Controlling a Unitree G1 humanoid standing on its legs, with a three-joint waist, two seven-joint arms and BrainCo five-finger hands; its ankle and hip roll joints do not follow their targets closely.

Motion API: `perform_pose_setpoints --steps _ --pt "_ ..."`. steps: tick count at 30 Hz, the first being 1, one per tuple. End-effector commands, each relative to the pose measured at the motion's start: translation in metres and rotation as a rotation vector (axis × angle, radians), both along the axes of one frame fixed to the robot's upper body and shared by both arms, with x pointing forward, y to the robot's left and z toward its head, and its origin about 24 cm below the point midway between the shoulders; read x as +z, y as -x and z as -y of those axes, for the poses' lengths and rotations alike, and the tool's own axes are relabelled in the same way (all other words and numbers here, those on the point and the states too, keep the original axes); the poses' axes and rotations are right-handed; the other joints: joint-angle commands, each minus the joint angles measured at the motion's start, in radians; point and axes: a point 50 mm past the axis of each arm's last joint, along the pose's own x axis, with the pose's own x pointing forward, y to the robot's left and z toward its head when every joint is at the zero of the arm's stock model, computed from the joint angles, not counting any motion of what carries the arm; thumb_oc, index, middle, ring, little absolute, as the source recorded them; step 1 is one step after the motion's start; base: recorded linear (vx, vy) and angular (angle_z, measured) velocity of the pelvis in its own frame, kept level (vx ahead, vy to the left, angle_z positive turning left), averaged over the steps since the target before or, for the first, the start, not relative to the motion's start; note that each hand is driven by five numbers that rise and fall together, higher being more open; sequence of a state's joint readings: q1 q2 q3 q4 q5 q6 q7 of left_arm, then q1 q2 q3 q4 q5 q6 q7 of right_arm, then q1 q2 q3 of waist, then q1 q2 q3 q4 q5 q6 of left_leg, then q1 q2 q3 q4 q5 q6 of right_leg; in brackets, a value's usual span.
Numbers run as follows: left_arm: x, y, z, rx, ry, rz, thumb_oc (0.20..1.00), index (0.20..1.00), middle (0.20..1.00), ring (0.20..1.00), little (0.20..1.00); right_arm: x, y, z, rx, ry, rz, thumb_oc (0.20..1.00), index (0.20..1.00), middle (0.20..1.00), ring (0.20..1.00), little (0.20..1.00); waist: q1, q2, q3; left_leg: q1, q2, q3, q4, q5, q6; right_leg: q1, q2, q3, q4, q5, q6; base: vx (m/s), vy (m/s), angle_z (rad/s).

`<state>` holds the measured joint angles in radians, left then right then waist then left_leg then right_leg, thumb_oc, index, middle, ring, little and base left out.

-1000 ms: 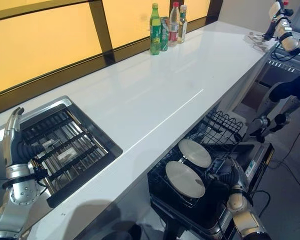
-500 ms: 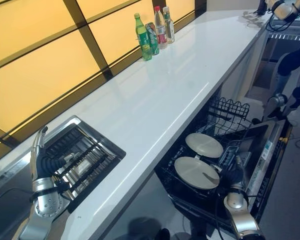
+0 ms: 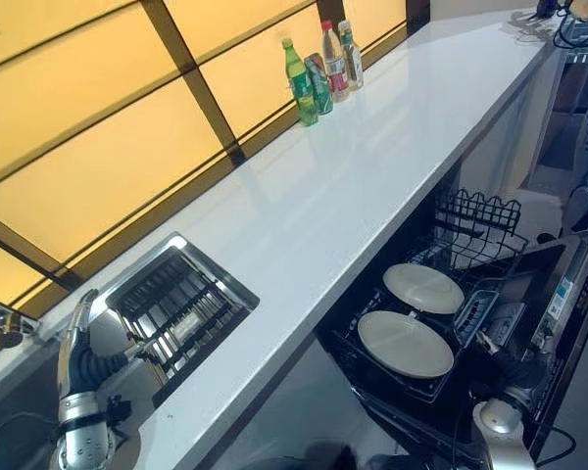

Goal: Pick up plates and place into dishwasher.

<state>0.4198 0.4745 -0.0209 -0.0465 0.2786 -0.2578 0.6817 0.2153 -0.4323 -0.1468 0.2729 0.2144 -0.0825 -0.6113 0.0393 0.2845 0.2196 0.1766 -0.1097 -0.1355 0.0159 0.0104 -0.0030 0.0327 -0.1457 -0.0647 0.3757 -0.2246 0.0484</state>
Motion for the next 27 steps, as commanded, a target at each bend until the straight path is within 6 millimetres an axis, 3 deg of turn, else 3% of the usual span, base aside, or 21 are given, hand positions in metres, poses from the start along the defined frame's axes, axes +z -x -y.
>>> perform_pose_setpoints --steps 1,4,9,12,18,23,27 --pt "0.007 0.004 0.001 -0.026 0.012 0.037 1.0 1.0 1.0 1.0 1.0 -0.005 -0.002 -0.01 0.107 -0.062 -0.022 1.0 1.0 1.0 1.0 1.0 0.018 -0.052 -0.023 -0.084 -0.044 0.028 0.155 -0.082 -0.035 0.113 -0.099 0.011 -0.208 0.15 0.113 0.07 0.068 -0.05" --pt "0.006 0.006 0.003 -0.023 0.018 0.033 1.0 1.0 1.0 1.0 1.0 0.005 -0.004 -0.009 0.115 0.019 -0.004 1.0 1.0 1.0 1.0 1.0 0.015 -0.049 -0.016 -0.084 -0.049 0.032 0.158 -0.082 -0.034 0.112 -0.104 0.014 -0.208 0.154 0.118 0.03 0.067 -0.02" --pt "0.003 0.006 0.004 0.011 0.048 0.049 1.0 1.0 1.0 1.0 1.0 0.04 -0.019 -0.004 0.176 0.3 0.024 1.0 1.0 1.0 1.0 1.0 0.009 -0.044 0.008 -0.112 -0.054 0.043 0.173 -0.086 -0.033 0.078 -0.109 0.031 -0.198 0.157 0.121 -0.03 0.098 -0.05" --pt "0.001 0.006 0.005 0.017 0.069 0.05 1.0 1.0 1.0 1.0 1.0 0.056 -0.028 -0.007 0.251 0.38 0.05 1.0 1.0 1.0 1.0 1.0 0.011 -0.048 0.025 -0.14 -0.057 0.049 0.197 -0.084 -0.036 0.046 -0.112 0.037 -0.176 0.16 0.119 -0.03 0.099 -0.03" --pt "-0.001 0.004 0.008 0.013 0.088 0.069 1.0 1.0 1.0 1.0 1.0 0.076 -0.045 -0.022 0.422 0.364 0.135 1.0 1.0 1.0 1.0 1.0 0.028 -0.075 0.071 -0.209 -0.055 0.055 0.251 -0.081 -0.042 -0.026 -0.109 0.048 -0.131 0.171 0.106 -0.06 0.057 0.0" --pt "0.007 -0.015 0.009 0.024 0.09 0.139 1.0 1.0 1.0 1.0 1.0 0.084 -0.067 -0.024 0.385 0.207 0.251 1.0 1.0 1.0 1.0 1.0 0.053 -0.104 0.132 -0.313 -0.048 0.063 0.306 -0.082 -0.04 -0.112 -0.103 0.05 -0.107 0.186 0.097 -0.2 -0.009 -0.01" --pt "0.023 -0.032 0.008 0.032 0.083 0.234 1.0 1.0 1.0 1.0 1.0 0.091 -0.089 -0.039 0.4 0.143 0.352 1.0 1.0 1.0 1.0 1.0 0.07 -0.13 0.186 -0.39 -0.043 0.063 0.355 -0.089 -0.031 -0.167 -0.091 0.049 -0.101 0.205 0.087 -0.25 -0.09 0.04"
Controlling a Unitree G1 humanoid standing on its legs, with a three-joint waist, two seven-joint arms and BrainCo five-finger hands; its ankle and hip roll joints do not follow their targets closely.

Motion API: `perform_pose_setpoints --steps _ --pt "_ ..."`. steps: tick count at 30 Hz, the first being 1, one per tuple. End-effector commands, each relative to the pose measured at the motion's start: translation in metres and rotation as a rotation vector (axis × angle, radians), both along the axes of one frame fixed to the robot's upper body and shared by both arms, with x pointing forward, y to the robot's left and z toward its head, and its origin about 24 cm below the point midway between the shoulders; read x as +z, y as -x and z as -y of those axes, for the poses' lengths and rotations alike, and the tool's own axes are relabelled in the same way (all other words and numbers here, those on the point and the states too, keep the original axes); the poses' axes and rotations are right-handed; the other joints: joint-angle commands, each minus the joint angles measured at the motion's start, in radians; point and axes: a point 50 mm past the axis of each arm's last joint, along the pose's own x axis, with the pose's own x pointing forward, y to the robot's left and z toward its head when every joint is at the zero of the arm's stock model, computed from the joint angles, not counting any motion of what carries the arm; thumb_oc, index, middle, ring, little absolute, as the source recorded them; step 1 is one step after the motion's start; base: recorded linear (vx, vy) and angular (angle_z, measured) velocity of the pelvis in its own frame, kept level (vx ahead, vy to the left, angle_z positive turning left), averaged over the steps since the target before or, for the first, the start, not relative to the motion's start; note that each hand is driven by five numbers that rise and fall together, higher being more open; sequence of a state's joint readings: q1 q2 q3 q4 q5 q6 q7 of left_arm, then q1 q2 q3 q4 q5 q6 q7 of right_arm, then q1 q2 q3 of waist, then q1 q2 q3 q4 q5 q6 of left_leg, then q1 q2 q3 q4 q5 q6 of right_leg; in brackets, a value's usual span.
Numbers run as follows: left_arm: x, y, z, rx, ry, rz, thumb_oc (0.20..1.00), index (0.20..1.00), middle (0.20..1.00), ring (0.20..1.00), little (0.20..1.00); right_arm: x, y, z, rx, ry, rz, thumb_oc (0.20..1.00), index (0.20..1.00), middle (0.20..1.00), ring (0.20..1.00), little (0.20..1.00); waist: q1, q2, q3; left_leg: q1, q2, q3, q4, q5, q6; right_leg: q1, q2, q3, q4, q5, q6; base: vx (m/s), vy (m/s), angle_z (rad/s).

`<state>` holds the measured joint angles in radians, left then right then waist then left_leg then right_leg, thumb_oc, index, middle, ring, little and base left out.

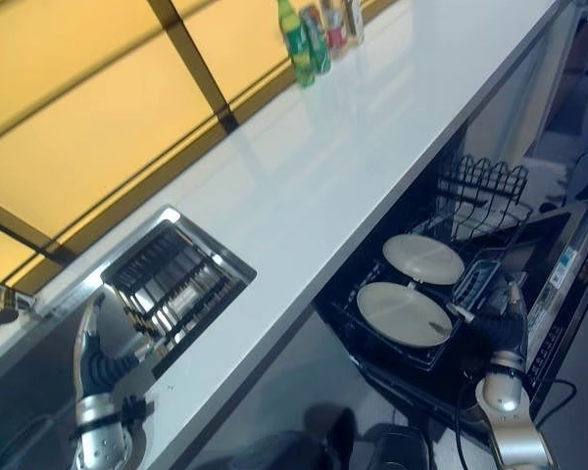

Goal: Pick up plates and place into dishwasher.

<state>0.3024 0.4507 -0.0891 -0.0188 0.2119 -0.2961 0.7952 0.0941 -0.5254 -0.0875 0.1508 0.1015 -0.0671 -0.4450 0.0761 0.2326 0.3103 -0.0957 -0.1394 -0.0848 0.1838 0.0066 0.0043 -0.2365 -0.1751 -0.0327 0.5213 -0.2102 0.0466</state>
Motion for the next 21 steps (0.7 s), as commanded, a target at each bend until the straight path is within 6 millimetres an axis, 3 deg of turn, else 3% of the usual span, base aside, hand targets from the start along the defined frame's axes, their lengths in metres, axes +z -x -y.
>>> perform_pose_setpoints --steps 1,4,7,11,16,21 --pt "0.019 -0.014 -0.009 0.025 -0.036 0.091 1.0 1.0 1.0 1.0 1.0 0.038 -0.039 -0.024 0.082 -0.095 0.252 1.0 1.0 1.0 1.0 1.0 0.038 -0.088 0.105 -0.13 -0.01 0.012 0.199 -0.088 -0.036 0.097 -0.058 0.014 -0.248 0.198 0.087 -0.16 -0.161 0.09" --pt "0.032 -0.024 -0.014 0.041 -0.074 0.14 1.0 1.0 1.0 1.0 1.0 0.018 -0.043 -0.032 0.061 -0.366 0.277 1.0 1.0 1.0 1.0 1.0 0.053 -0.125 0.124 -0.144 0.001 0.006 0.223 -0.095 -0.027 0.103 -0.048 -0.005 -0.256 0.217 0.08 -0.05 -0.173 0.01" --pt "0.039 -0.03 -0.013 0.047 -0.112 0.143 1.0 1.0 1.0 1.0 1.0 -0.008 -0.038 -0.043 0.019 -0.503 0.23 1.0 1.0 1.0 1.0 1.0 0.065 -0.154 0.124 -0.135 0.012 0.001 0.238 -0.095 -0.019 0.126 -0.043 -0.027 -0.262 0.238 0.075 0.09 -0.125 0.04" --pt "0.038 -0.029 -0.012 0.034 -0.16 0.103 1.0 1.0 1.0 1.0 1.0 -0.037 -0.022 -0.042 -0.156 -0.519 0.143 1.0 1.0 1.0 1.0 1.0 0.074 -0.168 0.123 -0.118 0.016 0.0 0.277 -0.102 -0.011 0.148 -0.039 -0.04 -0.231 0.251 0.069 0.17 -0.072 0.09" --pt "0.032 -0.021 -0.013 0.021 -0.182 0.055 1.0 1.0 1.0 1.0 1.0 -0.039 -0.009 -0.036 -0.34 -0.462 0.158 1.0 1.0 1.0 1.0 1.0 0.078 -0.162 0.14 -0.142 0.013 0.003 0.353 -0.125 0.01 0.116 -0.032 -0.038 -0.123 0.23 0.058 0.03 -0.027 0.05" --pt "0.027 -0.018 -0.003 0.02 -0.17 0.066 1.0 1.0 1.0 1.0 1.0 -0.039 -0.013 -0.049 -0.294 -0.541 0.134 1.0 1.0 1.0 1.0 1.0 0.068 -0.147 0.16 -0.162 0.0 0.009 0.389 -0.13 0.027 0.085 -0.022 -0.031 -0.059 0.212 0.036 -0.05 0.024 -0.07"
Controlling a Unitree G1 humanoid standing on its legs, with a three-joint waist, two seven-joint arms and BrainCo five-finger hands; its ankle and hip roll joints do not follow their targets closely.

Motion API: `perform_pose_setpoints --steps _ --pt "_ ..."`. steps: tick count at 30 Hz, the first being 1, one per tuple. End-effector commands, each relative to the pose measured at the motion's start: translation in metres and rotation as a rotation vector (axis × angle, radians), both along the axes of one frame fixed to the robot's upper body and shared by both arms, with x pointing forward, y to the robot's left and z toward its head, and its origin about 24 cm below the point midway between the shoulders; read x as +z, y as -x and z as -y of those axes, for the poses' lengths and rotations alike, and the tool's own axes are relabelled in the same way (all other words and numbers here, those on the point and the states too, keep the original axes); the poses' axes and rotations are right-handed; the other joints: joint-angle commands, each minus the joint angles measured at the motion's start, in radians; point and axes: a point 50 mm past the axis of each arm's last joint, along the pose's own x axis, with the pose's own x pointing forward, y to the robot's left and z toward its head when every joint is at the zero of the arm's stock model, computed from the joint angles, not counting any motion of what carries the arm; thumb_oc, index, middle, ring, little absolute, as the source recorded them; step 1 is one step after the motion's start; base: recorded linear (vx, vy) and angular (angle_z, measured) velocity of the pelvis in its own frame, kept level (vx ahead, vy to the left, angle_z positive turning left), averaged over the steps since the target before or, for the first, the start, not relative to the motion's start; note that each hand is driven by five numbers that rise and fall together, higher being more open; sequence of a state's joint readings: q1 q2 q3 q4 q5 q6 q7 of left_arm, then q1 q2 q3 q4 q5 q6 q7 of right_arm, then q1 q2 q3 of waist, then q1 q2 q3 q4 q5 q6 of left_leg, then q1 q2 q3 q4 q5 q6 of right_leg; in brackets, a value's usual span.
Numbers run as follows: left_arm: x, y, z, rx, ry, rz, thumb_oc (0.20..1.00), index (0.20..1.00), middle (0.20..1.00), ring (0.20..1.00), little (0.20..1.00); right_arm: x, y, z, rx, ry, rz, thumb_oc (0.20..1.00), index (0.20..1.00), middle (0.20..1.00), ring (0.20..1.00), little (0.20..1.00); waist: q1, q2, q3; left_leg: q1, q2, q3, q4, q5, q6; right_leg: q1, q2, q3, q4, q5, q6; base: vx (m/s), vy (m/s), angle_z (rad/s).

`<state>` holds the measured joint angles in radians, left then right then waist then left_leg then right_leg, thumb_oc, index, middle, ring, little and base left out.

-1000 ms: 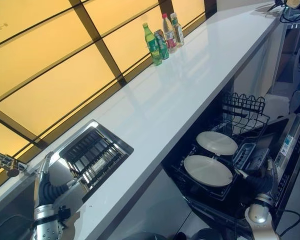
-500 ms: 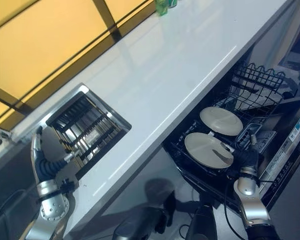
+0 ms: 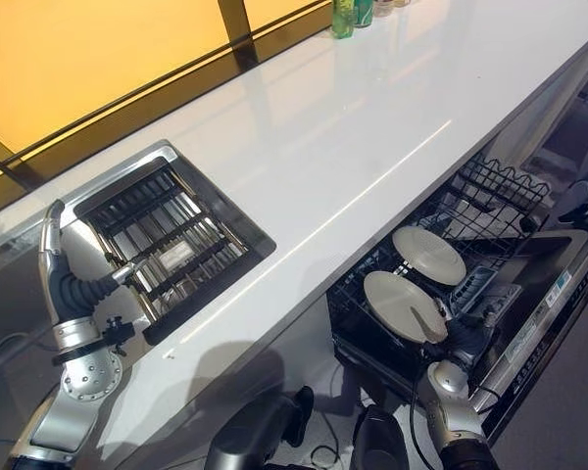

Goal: Pick up plates and place into dishwasher.

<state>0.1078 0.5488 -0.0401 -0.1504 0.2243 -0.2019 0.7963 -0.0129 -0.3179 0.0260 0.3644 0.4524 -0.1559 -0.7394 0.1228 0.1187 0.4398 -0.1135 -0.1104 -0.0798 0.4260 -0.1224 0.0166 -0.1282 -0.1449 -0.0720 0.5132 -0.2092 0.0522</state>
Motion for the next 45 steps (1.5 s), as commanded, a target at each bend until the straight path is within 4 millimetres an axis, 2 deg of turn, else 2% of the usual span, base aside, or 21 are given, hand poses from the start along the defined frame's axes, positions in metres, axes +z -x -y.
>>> perform_pose_setpoints --steps 1,3,11,16,24,25,30,34,35,36,45 --pt "-0.044 0.024 0.001 0.068 -0.051 -0.184 1.0 1.0 1.0 1.0 1.0 0.015 -0.007 -0.009 0.021 -0.105 0.109 1.0 1.0 1.0 1.0 1.0 0.019 -0.031 0.031 -0.151 -0.032 0.007 0.162 -0.003 0.016 -0.032 -0.051 0.007 -0.023 0.203 0.026 0.0 0.031 -0.14" --pt "-0.045 0.026 0.002 0.066 -0.053 -0.193 1.0 1.0 1.0 1.0 1.0 0.01 -0.006 -0.012 0.089 -0.178 0.117 1.0 1.0 1.0 1.0 1.0 0.016 -0.027 0.026 -0.169 -0.037 0.01 0.195 -0.01 0.021 -0.052 -0.051 0.008 0.028 0.187 0.018 0.01 0.039 -0.03" --pt "-0.047 0.03 0.0 0.045 -0.04 -0.228 1.0 1.0 1.0 1.0 1.0 0.014 -0.007 -0.037 0.464 -0.176 0.109 1.0 1.0 1.0 1.0 1.0 0.011 -0.029 -0.009 -0.294 -0.083 0.029 0.365 -0.061 0.032 -0.214 -0.074 0.035 0.234 0.115 0.001 -0.02 0.071 0.05" --pt "-0.047 0.026 -0.001 0.044 -0.026 -0.221 1.0 1.0 1.0 1.0 1.0 0.028 -0.019 -0.051 0.63 -0.162 0.191 1.0 1.0 1.0 1.0 1.0 0.019 -0.031 -0.009 -0.375 -0.1 0.043 0.437 -0.097 0.043 -0.332 -0.068 0.055 0.336 0.075 -0.008 -0.1 0.07 -0.11" --pt "-0.046 0.016 -0.001 0.021 -0.028 -0.2 1.0 1.0 1.0 1.0 1.0 0.058 -0.045 -0.081 0.76 -0.12 0.34 1.0 1.0 1.0 1.0 1.0 0.071 -0.02 -0.001 -0.485 -0.128 0.038 0.518 -0.112 0.049 -0.466 -0.077 0.042 0.439 0.054 -0.02 -0.05 0.044 -0.01" --pt "-0.046 0.015 0.0 0.016 -0.03 -0.203 1.0 1.0 1.0 1.0 1.0 0.062 -0.049 -0.085 0.767 -0.117 0.357 1.0 1.0 1.0 1.0 1.0 0.082 -0.018 -0.004 -0.479 -0.13 0.034 0.532 -0.142 0.051 -0.465 -0.08 0.04 0.457 0.026 -0.013 0.05 0.026 -0.12" --pt "-0.048 0.012 -0.002 -0.008 -0.04 -0.222 1.0 1.0 1.0 1.0 1.0 0.08 -0.062 -0.1 0.778 -0.107 0.441 1.0 1.0 1.0 1.0 1.0 0.123 -0.01 -0.004 -0.489 -0.142 0.023 0.547 -0.138 0.051 -0.475 -0.105 0.016 0.481 0.023 -0.012 0.05 0.025 0.16" --pt "-0.049 0.013 -0.005 -0.019 -0.057 -0.243 1.0 1.0 1.0 1.0 1.0 0.094 -0.074 -0.102 0.759 -0.108 0.491 1.0 1.0 1.0 1.0 1.0 0.155 -0.006 -0.007 -0.464 -0.154 0.003 0.527 -0.122 0.051 -0.448 -0.127 -0.011 0.469 0.034 -0.008 0.08 0.001 0.19" --pt "-0.05 0.013 -0.007 -0.027 -0.062 -0.249 1.0 1.0 1.0 1.0 1.0 0.1 -0.079 -0.102 0.753 -0.104 0.508 1.0 1.0 1.0 1.0 1.0 0.164 -0.003 -0.008 -0.463 -0.159 -0.005 0.504 -0.085 0.049 -0.445 -0.135 -0.025 0.448 0.066 -0.015 0.0 0.001 0.48" --pt "-0.05 0.014 -0.008 -0.03 -0.065 -0.253 1.0 1.0 1.0 1.0 1.0 0.103 -0.081 -0.103 0.754 -0.101 0.517 1.0 1.0 1.0 1.0 1.0 0.169 -0.003 -0.009 -0.455 -0.162 -0.011 0.497 -0.078 0.048 -0.436 -0.136 -0.03 0.441 0.07 -0.013 0.01 -0.012 0.46" --pt "-0.053 0.019 -0.01 -0.068 -0.081 -0.296 1.0 1.0 1.0 1.0 1.0 0.108 -0.084 -0.108 0.799 -0.122 0.552 1.0 1.0 1.0 1.0 1.0 0.202 -0.016 -0.042 -0.345 -0.162 -0.062 0.375 -0.025 0.043 -0.296 -0.141 -0.086 0.322 0.11 0.008 0.08 -0.046 0.14"
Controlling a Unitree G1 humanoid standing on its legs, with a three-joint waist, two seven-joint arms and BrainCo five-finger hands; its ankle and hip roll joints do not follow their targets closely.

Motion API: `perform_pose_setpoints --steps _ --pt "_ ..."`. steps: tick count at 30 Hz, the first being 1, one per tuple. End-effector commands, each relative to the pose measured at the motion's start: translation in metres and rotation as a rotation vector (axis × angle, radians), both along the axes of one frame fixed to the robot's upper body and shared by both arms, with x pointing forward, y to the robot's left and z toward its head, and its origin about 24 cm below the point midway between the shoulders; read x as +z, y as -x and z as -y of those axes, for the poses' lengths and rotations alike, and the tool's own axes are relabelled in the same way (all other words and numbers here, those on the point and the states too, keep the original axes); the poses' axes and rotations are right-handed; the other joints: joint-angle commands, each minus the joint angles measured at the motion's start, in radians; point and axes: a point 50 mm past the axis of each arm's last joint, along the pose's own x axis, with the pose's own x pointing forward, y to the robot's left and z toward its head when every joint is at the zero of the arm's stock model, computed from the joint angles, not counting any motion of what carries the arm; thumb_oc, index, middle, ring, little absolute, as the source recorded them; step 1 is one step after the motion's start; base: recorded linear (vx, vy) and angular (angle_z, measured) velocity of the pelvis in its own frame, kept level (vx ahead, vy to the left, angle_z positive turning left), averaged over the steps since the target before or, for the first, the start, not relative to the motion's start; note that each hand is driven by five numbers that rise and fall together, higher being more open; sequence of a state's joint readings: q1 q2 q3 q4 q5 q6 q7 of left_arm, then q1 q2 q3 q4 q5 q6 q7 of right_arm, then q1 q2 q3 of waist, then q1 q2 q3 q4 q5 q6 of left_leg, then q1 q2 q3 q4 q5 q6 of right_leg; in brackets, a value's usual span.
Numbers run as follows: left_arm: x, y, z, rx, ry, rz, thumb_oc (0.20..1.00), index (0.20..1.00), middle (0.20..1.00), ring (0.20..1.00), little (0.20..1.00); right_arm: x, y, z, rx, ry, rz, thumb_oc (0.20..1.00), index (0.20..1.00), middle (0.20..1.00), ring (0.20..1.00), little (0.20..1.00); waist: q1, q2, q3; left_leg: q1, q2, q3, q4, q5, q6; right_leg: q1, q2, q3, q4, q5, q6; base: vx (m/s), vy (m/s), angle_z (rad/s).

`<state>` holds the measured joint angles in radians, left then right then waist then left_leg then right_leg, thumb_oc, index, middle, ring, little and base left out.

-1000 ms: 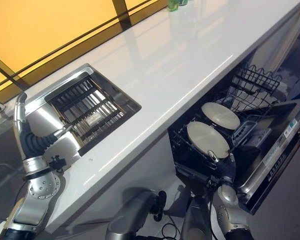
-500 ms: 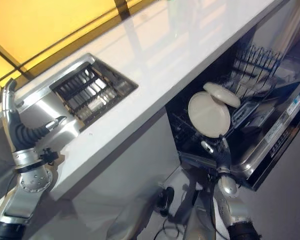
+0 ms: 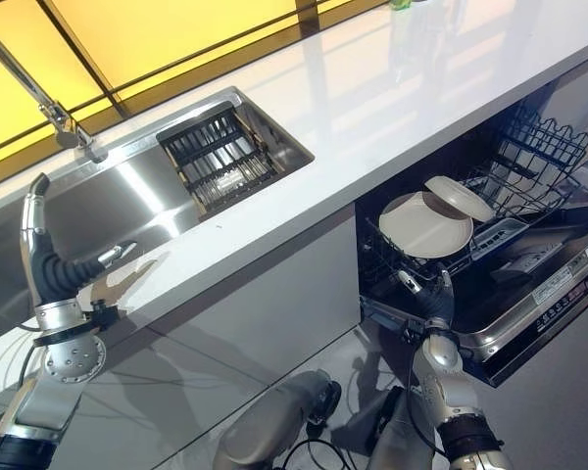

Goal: Pick up plates and place into dishwasher.

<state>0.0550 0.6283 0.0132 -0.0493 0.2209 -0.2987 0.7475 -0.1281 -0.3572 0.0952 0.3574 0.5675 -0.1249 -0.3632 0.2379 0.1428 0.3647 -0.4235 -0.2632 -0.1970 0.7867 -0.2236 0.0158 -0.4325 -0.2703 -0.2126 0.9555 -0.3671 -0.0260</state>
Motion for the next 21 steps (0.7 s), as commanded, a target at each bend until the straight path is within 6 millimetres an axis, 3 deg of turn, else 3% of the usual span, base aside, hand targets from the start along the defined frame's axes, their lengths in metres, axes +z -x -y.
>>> perform_pose_setpoints --steps 1,4,8,11,17,21 --pt "-0.067 0.03 0.01 -0.033 0.003 -0.332 1.0 1.0 1.0 1.0 1.0 0.084 -0.04 -0.08 0.359 -0.082 0.435 1.0 1.0 1.0 1.0 1.0 0.09 -0.043 0.027 -0.018 -0.005 0.049 -0.005 0.081 0.042 0.032 -0.017 0.045 -0.142 0.272 0.088 0.09 -0.088 0.26" --pt "-0.07 0.033 0.009 -0.041 -0.005 -0.356 1.0 1.0 1.0 1.0 1.0 0.081 -0.037 -0.077 0.358 -0.052 0.433 1.0 1.0 1.0 1.0 1.0 0.09 -0.051 0.008 0.025 0.006 0.038 -0.045 0.091 0.036 0.094 -0.014 0.024 -0.2 0.286 0.093 0.08 -0.098 0.08" --pt "-0.071 0.037 0.01 -0.042 -0.006 -0.363 1.0 1.0 1.0 1.0 1.0 0.072 -0.028 -0.067 0.232 0.059 0.379 1.0 1.0 1.0 1.0 1.0 0.074 -0.067 -0.019 0.099 0.033 0.026 -0.133 0.103 0.025 0.193 0.008 0.015 -0.328 0.311 0.104 0.02 -0.116 0.04" --pt "-0.069 0.038 0.011 -0.022 0.011 -0.341 1.0 1.0 1.0 1.0 1.0 0.066 -0.018 -0.059 0.117 0.14 0.327 1.0 1.0 1.0 1.0 1.0 0.045 -0.088 -0.044 0.164 0.06 0.027 -0.236 0.12 0.023 0.269 0.03 0.023 -0.456 0.336 0.112 -0.06 -0.116 -0.06" --pt "-0.061 0.031 0.014 -0.001 0.042 -0.304 1.0 1.0 1.0 1.0 1.0 0.062 -0.001 -0.051 0.095 0.232 0.283 1.0 1.0 1.0 1.0 1.0 -0.024 -0.12 -0.114 0.282 0.122 0.073 -0.405 0.138 0.016 0.389 0.048 0.059 -0.657 0.359 0.124 -0.09 -0.092 -0.13" --pt "-0.055 0.033 0.009 0.032 0.057 -0.303 1.0 1.0 1.0 1.0 1.0 0.054 0.018 -0.031 0.052 0.267 0.205 1.0 1.0 1.0 1.0 1.0 -0.078 -0.136 -0.158 0.38 0.154 0.103 -0.509 0.147 0.019 0.464 0.067 0.098 -0.756 0.368 0.13 -0.05 -0.073 -0.36"
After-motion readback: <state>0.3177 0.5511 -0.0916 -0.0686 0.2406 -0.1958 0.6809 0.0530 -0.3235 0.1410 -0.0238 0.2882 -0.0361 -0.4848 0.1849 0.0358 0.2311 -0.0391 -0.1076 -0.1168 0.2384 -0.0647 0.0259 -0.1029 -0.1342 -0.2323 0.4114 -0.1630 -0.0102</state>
